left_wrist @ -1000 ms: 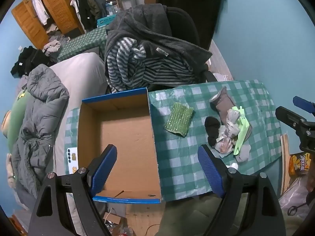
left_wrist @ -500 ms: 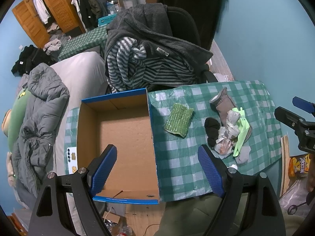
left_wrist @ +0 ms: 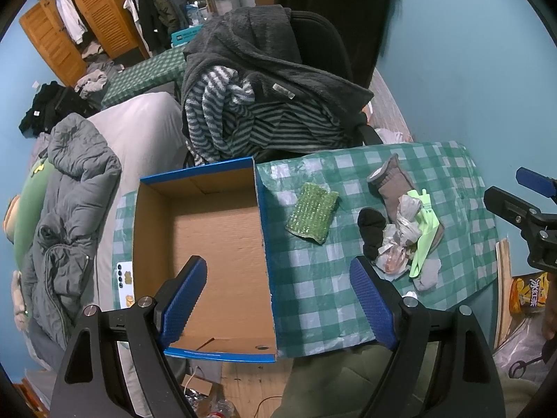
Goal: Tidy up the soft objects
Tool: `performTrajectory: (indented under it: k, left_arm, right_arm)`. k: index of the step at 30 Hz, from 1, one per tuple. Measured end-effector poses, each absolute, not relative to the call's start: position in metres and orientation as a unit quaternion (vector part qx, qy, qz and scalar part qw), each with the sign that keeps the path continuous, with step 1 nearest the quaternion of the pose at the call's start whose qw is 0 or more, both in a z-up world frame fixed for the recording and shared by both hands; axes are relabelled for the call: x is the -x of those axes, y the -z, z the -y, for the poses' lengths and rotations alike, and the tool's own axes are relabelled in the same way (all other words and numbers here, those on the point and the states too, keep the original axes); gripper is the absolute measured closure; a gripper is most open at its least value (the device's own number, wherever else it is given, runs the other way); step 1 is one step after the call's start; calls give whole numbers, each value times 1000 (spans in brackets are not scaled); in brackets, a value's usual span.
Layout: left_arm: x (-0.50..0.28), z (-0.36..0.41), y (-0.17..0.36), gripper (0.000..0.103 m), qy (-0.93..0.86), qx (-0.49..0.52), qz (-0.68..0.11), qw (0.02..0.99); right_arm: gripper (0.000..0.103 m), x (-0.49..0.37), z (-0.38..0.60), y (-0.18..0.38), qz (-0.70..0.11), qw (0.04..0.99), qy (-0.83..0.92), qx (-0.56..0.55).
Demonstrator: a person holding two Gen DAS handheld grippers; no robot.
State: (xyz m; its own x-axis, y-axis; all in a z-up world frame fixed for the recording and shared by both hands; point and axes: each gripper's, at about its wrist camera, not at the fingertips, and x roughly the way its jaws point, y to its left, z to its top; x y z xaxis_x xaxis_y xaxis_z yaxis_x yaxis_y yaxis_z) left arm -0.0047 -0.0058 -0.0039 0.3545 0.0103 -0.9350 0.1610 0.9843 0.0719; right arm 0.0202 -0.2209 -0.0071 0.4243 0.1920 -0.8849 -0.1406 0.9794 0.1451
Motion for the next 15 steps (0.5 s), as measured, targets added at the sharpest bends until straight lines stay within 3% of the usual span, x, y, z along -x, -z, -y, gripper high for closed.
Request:
performTrajectory:
  k: [15]
  left_arm:
    - [3,6,3,18,44,-76,-567,819]
  right_arm:
    - [3,-20,224,8,-529,842,-99,-25]
